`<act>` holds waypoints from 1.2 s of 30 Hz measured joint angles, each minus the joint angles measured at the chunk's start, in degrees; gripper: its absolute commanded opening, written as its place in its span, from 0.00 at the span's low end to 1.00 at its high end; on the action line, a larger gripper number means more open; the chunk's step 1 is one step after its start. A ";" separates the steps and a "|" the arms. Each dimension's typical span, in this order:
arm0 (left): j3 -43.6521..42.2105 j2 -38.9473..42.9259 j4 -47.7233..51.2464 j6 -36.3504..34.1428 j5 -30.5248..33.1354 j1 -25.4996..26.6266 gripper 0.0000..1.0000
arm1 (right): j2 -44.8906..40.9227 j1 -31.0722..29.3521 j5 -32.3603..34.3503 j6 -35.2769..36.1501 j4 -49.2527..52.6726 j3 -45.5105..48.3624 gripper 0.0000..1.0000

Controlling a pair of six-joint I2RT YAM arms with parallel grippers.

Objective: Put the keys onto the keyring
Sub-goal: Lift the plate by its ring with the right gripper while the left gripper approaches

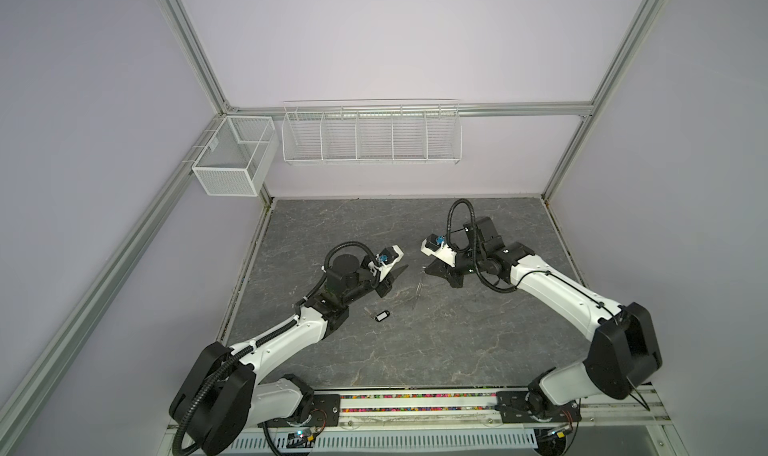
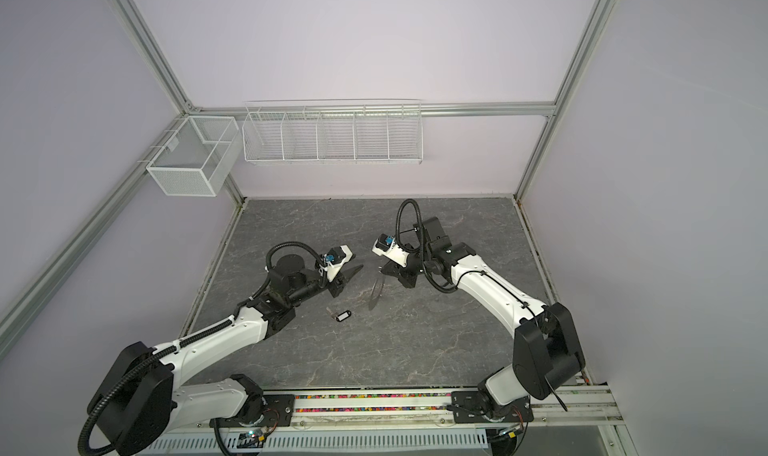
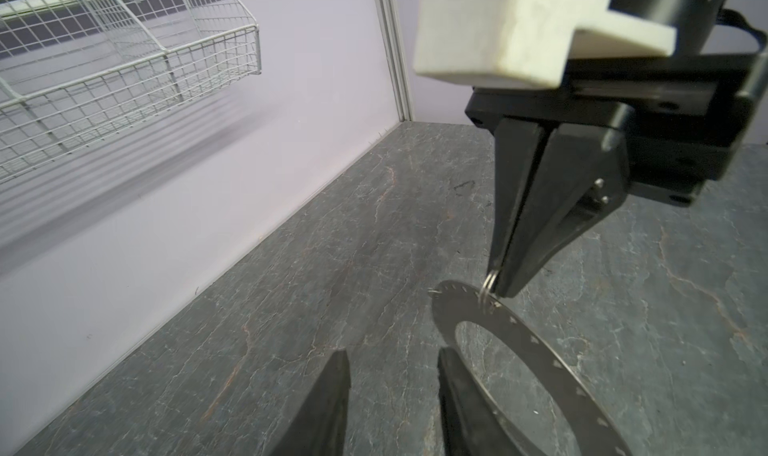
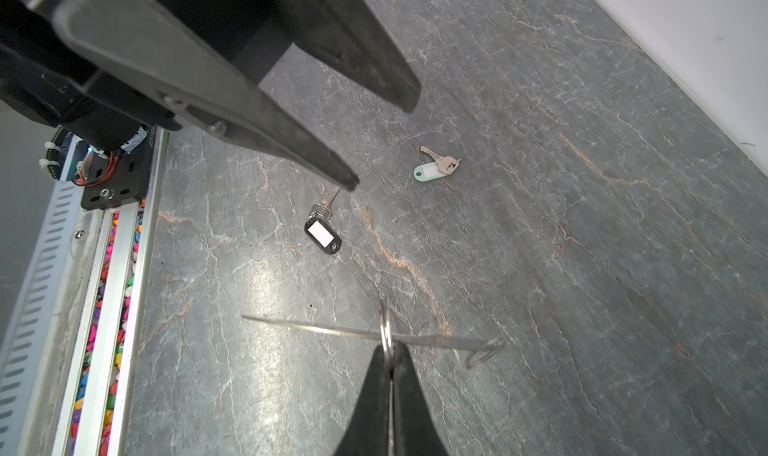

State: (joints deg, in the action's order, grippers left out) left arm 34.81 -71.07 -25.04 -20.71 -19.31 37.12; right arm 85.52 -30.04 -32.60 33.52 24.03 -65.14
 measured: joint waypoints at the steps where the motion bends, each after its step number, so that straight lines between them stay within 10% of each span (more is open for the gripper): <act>1: -0.24 -0.09 -0.02 -0.52 -0.35 0.20 0.34 | -0.26 -0.15 0.00 0.52 -0.46 0.79 0.07; 36: -4.39 -3.72 -8.35 -8.37 -9.31 2.05 0.28 | -7.30 -2.84 -0.90 7.21 -12.11 11.17 0.07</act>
State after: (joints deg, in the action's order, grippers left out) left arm 30.41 -74.78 -33.39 -29.08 -28.62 39.18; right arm 78.22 -32.88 -33.50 40.73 11.92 -53.98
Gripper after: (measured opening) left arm 0.282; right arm 0.071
